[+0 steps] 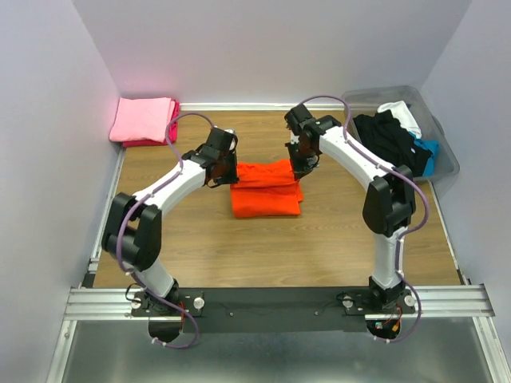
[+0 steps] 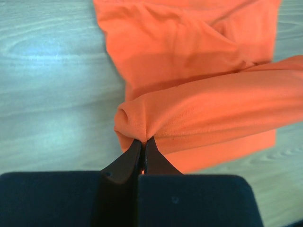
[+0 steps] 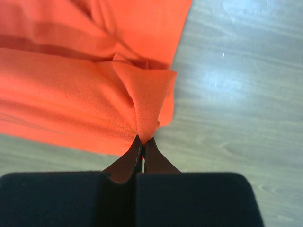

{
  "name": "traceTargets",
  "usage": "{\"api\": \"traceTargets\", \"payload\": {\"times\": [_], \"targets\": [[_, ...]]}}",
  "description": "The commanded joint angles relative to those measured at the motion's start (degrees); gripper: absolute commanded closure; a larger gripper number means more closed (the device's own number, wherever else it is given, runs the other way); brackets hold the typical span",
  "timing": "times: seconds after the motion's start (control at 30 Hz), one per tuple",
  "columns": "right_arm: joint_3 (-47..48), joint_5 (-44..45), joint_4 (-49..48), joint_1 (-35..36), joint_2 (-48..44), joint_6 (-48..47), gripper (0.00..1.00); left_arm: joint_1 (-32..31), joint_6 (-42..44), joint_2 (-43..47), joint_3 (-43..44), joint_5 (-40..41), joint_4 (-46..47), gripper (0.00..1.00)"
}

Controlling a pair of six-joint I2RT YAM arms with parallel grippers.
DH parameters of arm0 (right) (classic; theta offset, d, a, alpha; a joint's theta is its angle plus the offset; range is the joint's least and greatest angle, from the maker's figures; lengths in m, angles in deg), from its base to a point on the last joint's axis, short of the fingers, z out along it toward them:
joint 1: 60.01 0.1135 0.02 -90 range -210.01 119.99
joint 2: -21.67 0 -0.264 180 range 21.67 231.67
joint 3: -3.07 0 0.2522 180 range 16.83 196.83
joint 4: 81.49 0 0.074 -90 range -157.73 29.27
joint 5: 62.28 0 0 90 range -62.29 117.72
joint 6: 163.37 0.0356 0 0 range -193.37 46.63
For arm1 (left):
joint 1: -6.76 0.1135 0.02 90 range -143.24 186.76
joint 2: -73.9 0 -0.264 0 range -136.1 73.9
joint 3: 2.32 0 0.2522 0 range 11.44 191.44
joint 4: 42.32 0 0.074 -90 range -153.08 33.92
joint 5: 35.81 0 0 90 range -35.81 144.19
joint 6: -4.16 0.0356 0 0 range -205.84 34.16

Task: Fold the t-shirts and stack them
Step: Fold the tshirt

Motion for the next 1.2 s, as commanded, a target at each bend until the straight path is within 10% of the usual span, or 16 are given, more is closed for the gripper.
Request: {"api": "traceTargets", "payload": {"times": [0.0, 0.37, 0.53, 0.67, 0.83, 1.17], "targets": [[1.6, 5.8, -3.4, -2.0, 2.9, -0.3, 0.99, 1.6, 3.7, -4.7, 2.4, 1.9, 4.8, 1.00], [-1.6, 8.1, -11.4, -3.7, 6.0, 1.8, 0.93, 2.1, 3.3, -9.8, 3.9, 5.6, 9.7, 0.97], [-2.3, 8.8, -13.6, -3.7, 3.1, 2.4, 0.70, 2.1, 2.8, -8.1, 2.4, 6.5, 12.2, 0.25], [-7.5, 8.1, -19.5, -3.7, -4.2, 2.0, 0.70, 2.1, 2.2, -4.1, 0.2, 5.7, 15.9, 0.12], [-14.3, 0.7, -27.8, -3.4, -11.4, 0.8, 0.70, 1.7, 2.2, 3.5, -4.4, 4.8, 19.9, 0.11], [-24.2, -17.7, -36.6, -3.3, -12.0, -4.6, 0.69, -0.6, 5.9, 7.7, -15.2, -0.4, 26.1, 0.43]]}}
